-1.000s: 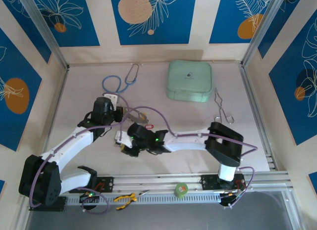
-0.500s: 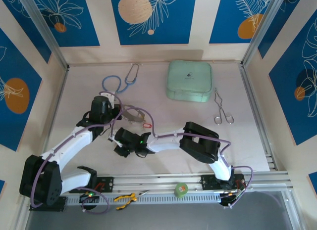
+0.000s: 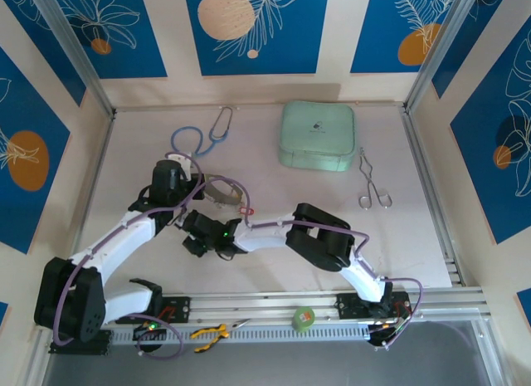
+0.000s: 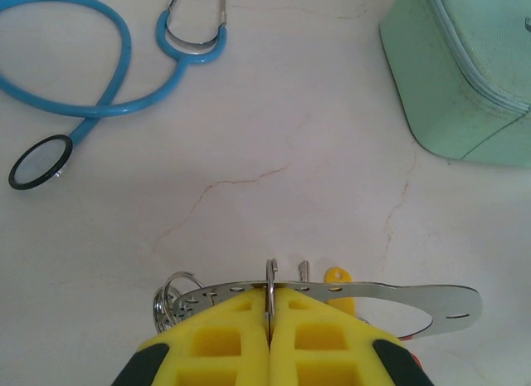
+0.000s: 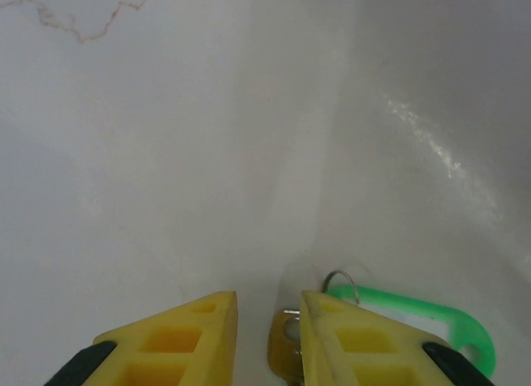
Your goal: Put the keys on the keyring
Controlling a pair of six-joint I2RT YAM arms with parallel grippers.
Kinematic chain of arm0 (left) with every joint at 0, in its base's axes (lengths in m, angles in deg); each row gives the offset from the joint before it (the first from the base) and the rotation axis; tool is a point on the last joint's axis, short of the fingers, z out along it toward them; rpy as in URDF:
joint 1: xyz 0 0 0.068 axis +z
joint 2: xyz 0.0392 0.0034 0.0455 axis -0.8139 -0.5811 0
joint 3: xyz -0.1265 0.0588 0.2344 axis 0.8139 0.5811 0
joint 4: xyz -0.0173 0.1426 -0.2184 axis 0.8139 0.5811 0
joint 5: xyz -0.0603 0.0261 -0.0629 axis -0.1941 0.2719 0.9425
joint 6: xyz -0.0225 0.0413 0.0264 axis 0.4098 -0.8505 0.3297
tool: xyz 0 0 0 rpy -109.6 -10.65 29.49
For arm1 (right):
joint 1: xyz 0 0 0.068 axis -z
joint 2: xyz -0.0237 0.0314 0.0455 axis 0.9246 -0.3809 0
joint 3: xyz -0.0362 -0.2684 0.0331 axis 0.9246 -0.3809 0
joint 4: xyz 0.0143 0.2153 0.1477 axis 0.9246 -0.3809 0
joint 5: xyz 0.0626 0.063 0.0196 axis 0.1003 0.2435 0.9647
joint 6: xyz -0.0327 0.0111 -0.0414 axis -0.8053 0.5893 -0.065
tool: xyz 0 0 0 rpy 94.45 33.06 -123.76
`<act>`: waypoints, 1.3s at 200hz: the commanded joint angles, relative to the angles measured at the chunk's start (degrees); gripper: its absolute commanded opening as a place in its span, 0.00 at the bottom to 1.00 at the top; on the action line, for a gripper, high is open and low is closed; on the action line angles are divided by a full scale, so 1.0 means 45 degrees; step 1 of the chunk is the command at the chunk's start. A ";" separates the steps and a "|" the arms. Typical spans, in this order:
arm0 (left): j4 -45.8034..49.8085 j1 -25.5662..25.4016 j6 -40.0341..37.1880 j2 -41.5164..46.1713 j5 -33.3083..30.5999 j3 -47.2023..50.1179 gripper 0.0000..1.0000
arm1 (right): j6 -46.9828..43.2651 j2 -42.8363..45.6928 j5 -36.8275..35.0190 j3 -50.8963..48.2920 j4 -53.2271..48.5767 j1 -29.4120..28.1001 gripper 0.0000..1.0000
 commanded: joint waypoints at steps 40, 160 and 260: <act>-0.0459 -0.0010 -0.0068 0.0064 0.0481 0.0000 0.00 | 0.0678 -0.0799 -0.0070 0.0947 -0.1444 0.0269 0.04; -0.0351 -0.0030 -0.1001 0.0278 0.0689 0.0031 0.00 | 0.1803 0.5535 0.0007 -0.4057 -0.3570 0.0114 0.00; -0.0317 -0.0029 -0.1491 0.0424 0.0439 0.0053 0.00 | 0.2172 0.3187 0.2512 -0.2337 -0.0915 0.1006 0.29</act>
